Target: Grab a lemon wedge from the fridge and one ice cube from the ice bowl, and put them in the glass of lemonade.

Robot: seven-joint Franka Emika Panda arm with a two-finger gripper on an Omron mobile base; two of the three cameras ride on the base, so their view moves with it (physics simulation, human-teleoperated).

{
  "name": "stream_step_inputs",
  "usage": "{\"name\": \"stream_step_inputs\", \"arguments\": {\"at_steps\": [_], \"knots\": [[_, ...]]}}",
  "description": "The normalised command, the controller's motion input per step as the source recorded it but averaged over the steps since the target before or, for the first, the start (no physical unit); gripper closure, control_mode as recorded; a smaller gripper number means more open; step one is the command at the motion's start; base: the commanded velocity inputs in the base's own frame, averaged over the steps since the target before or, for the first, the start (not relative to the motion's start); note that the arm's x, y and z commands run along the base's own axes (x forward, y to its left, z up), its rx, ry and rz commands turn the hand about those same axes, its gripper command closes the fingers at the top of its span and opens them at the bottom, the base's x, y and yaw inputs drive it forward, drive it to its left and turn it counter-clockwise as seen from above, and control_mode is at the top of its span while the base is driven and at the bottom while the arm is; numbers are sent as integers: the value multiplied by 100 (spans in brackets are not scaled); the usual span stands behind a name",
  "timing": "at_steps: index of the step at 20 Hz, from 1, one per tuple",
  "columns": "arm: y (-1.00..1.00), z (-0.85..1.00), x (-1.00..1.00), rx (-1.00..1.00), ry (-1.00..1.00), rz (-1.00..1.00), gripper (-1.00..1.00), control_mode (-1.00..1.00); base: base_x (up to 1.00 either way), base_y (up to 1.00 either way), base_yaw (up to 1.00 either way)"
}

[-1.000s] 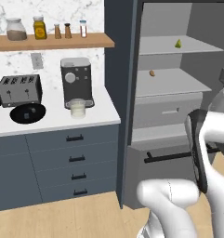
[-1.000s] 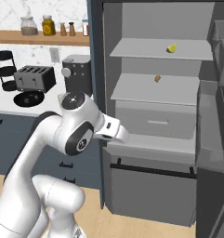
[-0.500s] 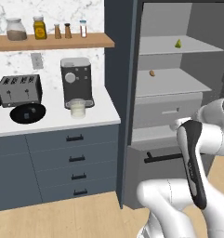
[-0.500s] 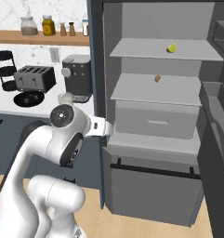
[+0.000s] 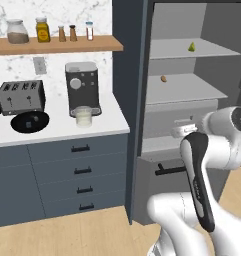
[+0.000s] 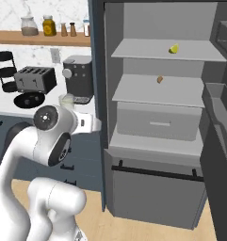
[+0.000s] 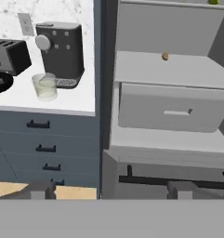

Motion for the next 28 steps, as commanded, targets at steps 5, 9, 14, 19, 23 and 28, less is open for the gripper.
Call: {"name": "stream_step_inputs", "arguments": {"at_steps": [5, 9, 14, 19, 23, 28], "knots": [[21, 9, 0, -1, 10, -7, -100, -100, 0, 0, 0], [0, -2, 0, 0, 1, -3, -100, -100, 0, 0, 0], [0, 0, 0, 0, 4, 0, -100, -100, 0, 0, 0], [-1, -3, 0, 0, 2, 0, -100, 100, 0, -4, 0], [0, 0, 0, 0, 0, 0, -100, 100, 0, -49, -2], [0, 0, 0, 0, 0, 0, -100, 100, 0, -70, -4]]}}
